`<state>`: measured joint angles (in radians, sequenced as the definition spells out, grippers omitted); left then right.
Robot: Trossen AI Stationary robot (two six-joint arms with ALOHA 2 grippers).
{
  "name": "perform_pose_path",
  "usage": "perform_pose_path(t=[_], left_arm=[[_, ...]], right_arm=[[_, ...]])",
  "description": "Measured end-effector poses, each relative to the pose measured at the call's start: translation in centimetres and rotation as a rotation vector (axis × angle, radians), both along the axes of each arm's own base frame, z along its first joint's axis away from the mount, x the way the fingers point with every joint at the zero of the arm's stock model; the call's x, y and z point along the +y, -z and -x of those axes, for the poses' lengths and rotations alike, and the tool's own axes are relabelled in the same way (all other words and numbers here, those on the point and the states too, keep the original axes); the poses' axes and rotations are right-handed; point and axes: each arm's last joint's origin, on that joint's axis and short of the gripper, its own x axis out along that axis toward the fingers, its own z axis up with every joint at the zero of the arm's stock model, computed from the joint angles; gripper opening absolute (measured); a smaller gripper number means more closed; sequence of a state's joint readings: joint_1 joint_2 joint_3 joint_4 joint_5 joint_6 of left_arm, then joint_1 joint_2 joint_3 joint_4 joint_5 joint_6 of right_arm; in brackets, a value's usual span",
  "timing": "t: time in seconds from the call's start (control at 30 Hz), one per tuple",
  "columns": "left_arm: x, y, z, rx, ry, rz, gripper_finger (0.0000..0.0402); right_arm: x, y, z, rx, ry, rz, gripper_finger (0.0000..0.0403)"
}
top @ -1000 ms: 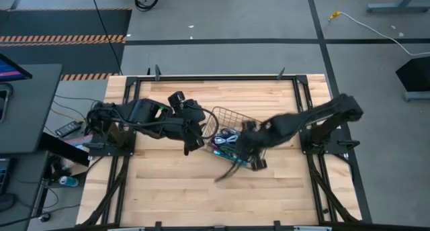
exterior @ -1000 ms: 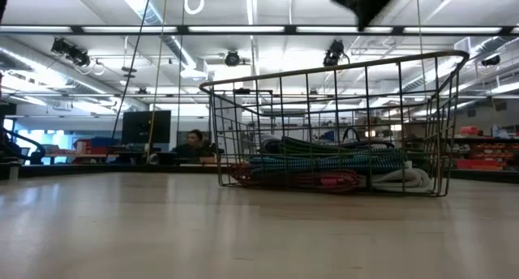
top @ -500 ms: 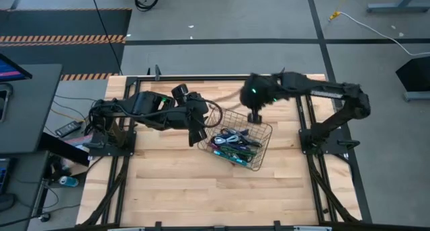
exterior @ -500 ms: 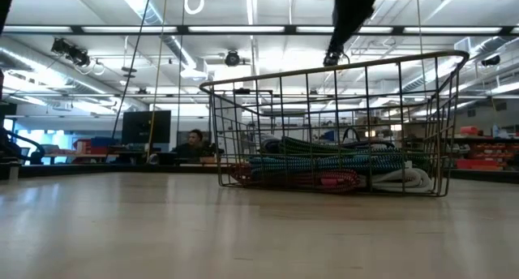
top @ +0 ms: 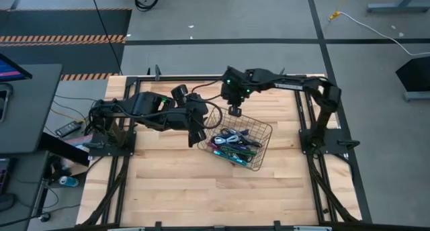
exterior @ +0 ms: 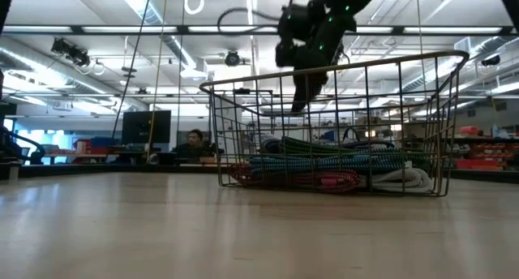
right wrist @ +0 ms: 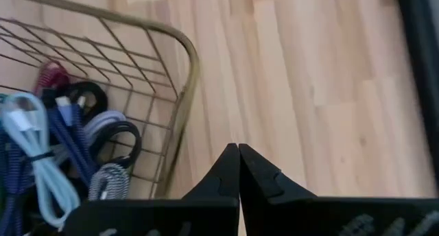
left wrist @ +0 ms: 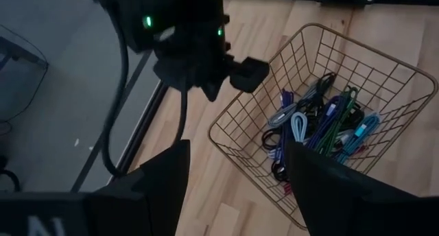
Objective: Pick and place USB-C Cables
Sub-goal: Adjust the gold wire basket
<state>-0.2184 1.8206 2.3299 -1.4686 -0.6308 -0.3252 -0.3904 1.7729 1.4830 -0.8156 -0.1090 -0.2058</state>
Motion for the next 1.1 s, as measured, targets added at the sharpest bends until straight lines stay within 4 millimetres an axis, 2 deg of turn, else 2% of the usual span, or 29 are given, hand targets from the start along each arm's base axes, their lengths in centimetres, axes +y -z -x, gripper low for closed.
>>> perform_pose_path(t=[0.2, 0.33, 0.6, 0.97, 1.03, 1.1], left_arm=[[0.0, 0.0, 0.0, 0.009, 0.004, -0.006, 0.0243], [0.0, 0.0, 0.0, 0.009, 0.005, -0.006, 0.0243], [0.0, 0.0, 0.0, 0.009, 0.005, -0.006, 0.0243], [0.0, 0.0, 0.0, 0.008, 0.004, -0.005, 0.0243], [0.0, 0.0, 0.0, 0.008, 0.004, -0.005, 0.0243], [0.0, 0.0, 0.0, 0.007, 0.002, -0.004, 0.0243]], right_arm=[[-0.3, 2.8, -1.4, 0.025, -0.034, -0.084, 0.0000], [0.4, 3.5, -2.5, -0.007, -0.063, -0.102, 0.0000], [2.5, 2.7, -3.9, -0.116, -0.105, -0.119, 0.0000], [4.4, 2.3, -5.0, -0.176, -0.127, -0.115, 0.0000], [4.4, 1.7, -4.8, -0.140, -0.120, -0.062, 0.0000], [4.2, 0.1, -4.2, -0.121, -0.105, -0.001, 0.0000]])
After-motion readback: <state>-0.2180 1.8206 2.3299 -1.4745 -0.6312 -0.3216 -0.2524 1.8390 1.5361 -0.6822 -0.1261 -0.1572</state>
